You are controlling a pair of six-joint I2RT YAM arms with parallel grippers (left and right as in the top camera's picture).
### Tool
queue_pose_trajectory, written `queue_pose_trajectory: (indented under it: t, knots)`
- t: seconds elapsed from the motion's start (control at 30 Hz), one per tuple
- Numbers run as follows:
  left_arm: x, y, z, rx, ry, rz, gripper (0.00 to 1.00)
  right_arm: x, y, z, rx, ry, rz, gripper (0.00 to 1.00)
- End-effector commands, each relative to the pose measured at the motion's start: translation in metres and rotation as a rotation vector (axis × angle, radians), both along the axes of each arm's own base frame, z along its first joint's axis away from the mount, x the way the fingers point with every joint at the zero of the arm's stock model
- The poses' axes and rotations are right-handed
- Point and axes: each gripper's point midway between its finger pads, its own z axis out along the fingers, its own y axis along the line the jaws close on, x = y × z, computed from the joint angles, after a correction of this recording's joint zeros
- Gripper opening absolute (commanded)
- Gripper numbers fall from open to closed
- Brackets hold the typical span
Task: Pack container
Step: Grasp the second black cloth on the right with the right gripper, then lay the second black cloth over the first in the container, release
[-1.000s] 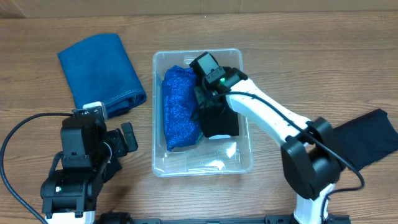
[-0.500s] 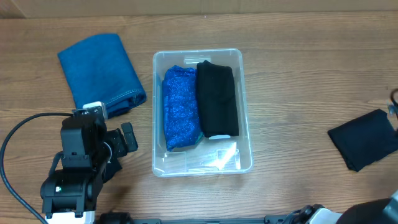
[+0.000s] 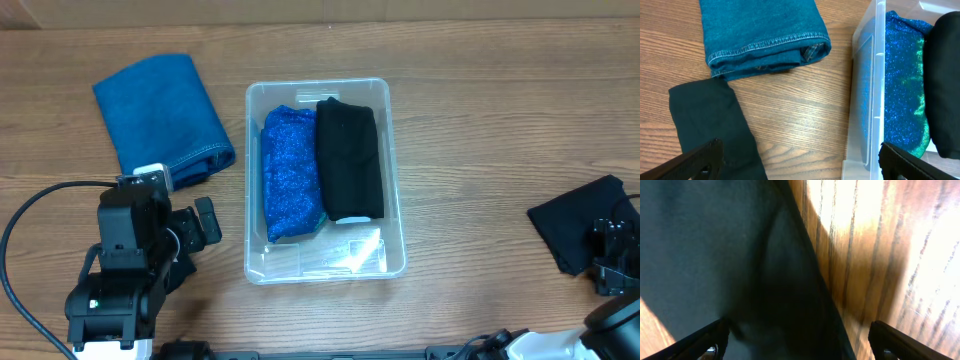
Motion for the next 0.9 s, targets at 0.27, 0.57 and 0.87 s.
queue_pose_trajectory:
  t: [0.27,0.57,0.87]
  knots:
    - [0.003,0.003,0.012,0.023,-0.032,-0.006,1.0,0.041,0.029,-0.021,0.132,-0.168,0.143,0.33]
    - [0.003,0.003,0.012,0.023,-0.033,-0.006,1.0,0.131,0.079,0.108,0.066,-0.615,0.586,0.04]
    - [0.003,0.003,0.012,0.023,-0.032,-0.006,1.0,0.122,0.332,0.296,-0.053,-0.913,1.46,0.04]
